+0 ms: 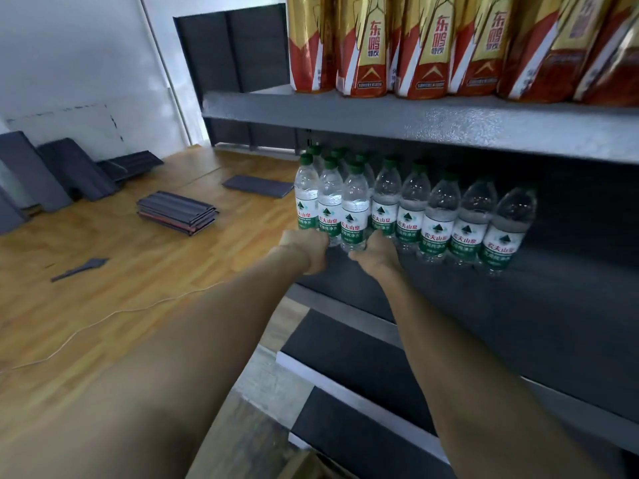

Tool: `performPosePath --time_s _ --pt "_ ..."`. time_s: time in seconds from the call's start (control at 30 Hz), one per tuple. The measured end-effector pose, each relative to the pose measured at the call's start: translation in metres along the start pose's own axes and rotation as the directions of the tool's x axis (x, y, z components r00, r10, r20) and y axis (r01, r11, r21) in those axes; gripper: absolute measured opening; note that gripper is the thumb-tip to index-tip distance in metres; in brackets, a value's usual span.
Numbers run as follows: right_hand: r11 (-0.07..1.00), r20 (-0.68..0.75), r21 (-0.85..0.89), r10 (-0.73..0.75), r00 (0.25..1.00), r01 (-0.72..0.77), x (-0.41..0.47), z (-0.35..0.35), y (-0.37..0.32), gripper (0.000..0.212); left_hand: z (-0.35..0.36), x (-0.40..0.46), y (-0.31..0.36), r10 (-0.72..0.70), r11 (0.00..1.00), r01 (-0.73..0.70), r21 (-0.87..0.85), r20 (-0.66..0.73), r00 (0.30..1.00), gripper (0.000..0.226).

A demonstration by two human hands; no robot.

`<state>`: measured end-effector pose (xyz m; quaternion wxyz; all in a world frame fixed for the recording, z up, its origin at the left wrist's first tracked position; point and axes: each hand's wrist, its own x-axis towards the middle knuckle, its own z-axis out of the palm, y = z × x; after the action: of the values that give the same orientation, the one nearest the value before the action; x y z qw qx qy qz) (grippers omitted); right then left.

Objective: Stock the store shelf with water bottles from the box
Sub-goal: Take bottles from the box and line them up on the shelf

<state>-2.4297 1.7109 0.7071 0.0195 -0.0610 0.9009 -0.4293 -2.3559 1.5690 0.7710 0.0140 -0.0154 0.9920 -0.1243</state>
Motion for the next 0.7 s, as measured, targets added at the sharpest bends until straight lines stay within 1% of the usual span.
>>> performPosePath --time_s 0.03,0.13,0.23,0.3,0.37,0.43,0.53,0.63,0.7 --pt "0.999 0.009 -0.031 -0.018 1.000 0.018 -0.013 -0.004 0.000 0.038 0.000 -0.008 0.003 0.015 1.000 -0.015 0.000 0.007 1.000 0.025" --pt "0.993 -0.013 -0.114 -0.043 0.999 0.041 -0.059 -0.017 0.000 0.045 0.003 -0.031 0.011 0.074 0.997 -0.073 -0.015 0.031 0.997 0.026" --pt "0.976 -0.021 -0.217 0.017 1.000 -0.021 -0.103 -0.021 0.000 0.028 0.013 -0.054 0.016 0.126 0.989 -0.122 -0.077 0.051 0.991 0.028" --pt "0.965 0.007 -0.257 0.061 0.998 -0.058 -0.128 -0.016 0.005 0.025 0.029 -0.067 0.018 0.153 0.984 -0.146 -0.099 0.060 0.986 0.032" --pt "0.956 0.040 -0.288 0.075 0.996 -0.060 -0.155 -0.006 0.013 0.026 0.048 -0.080 0.021 0.187 0.975 -0.179 -0.131 0.054 0.981 0.037" --pt "0.946 0.085 -0.318 0.089 0.992 -0.057 -0.180 0.009 0.025 0.023 0.073 -0.093 0.025 0.232 0.964 -0.221 -0.151 0.062 0.971 0.033" --pt "0.929 0.182 -0.359 0.160 0.970 -0.086 -0.215 0.036 0.047 0.013 0.114 -0.113 0.035 0.286 0.950 -0.253 -0.183 0.184 0.940 0.031" --pt "0.926 0.256 -0.365 0.196 0.947 -0.093 -0.239 0.067 0.076 0.010 0.161 -0.127 0.040 0.279 0.945 -0.216 -0.245 0.258 0.925 0.028" --pt "0.915 0.307 -0.391 0.228 0.924 -0.096 -0.249 0.089 0.097 0.013 0.191 -0.138 0.041 0.268 0.947 -0.183 -0.265 0.329 0.906 0.022"
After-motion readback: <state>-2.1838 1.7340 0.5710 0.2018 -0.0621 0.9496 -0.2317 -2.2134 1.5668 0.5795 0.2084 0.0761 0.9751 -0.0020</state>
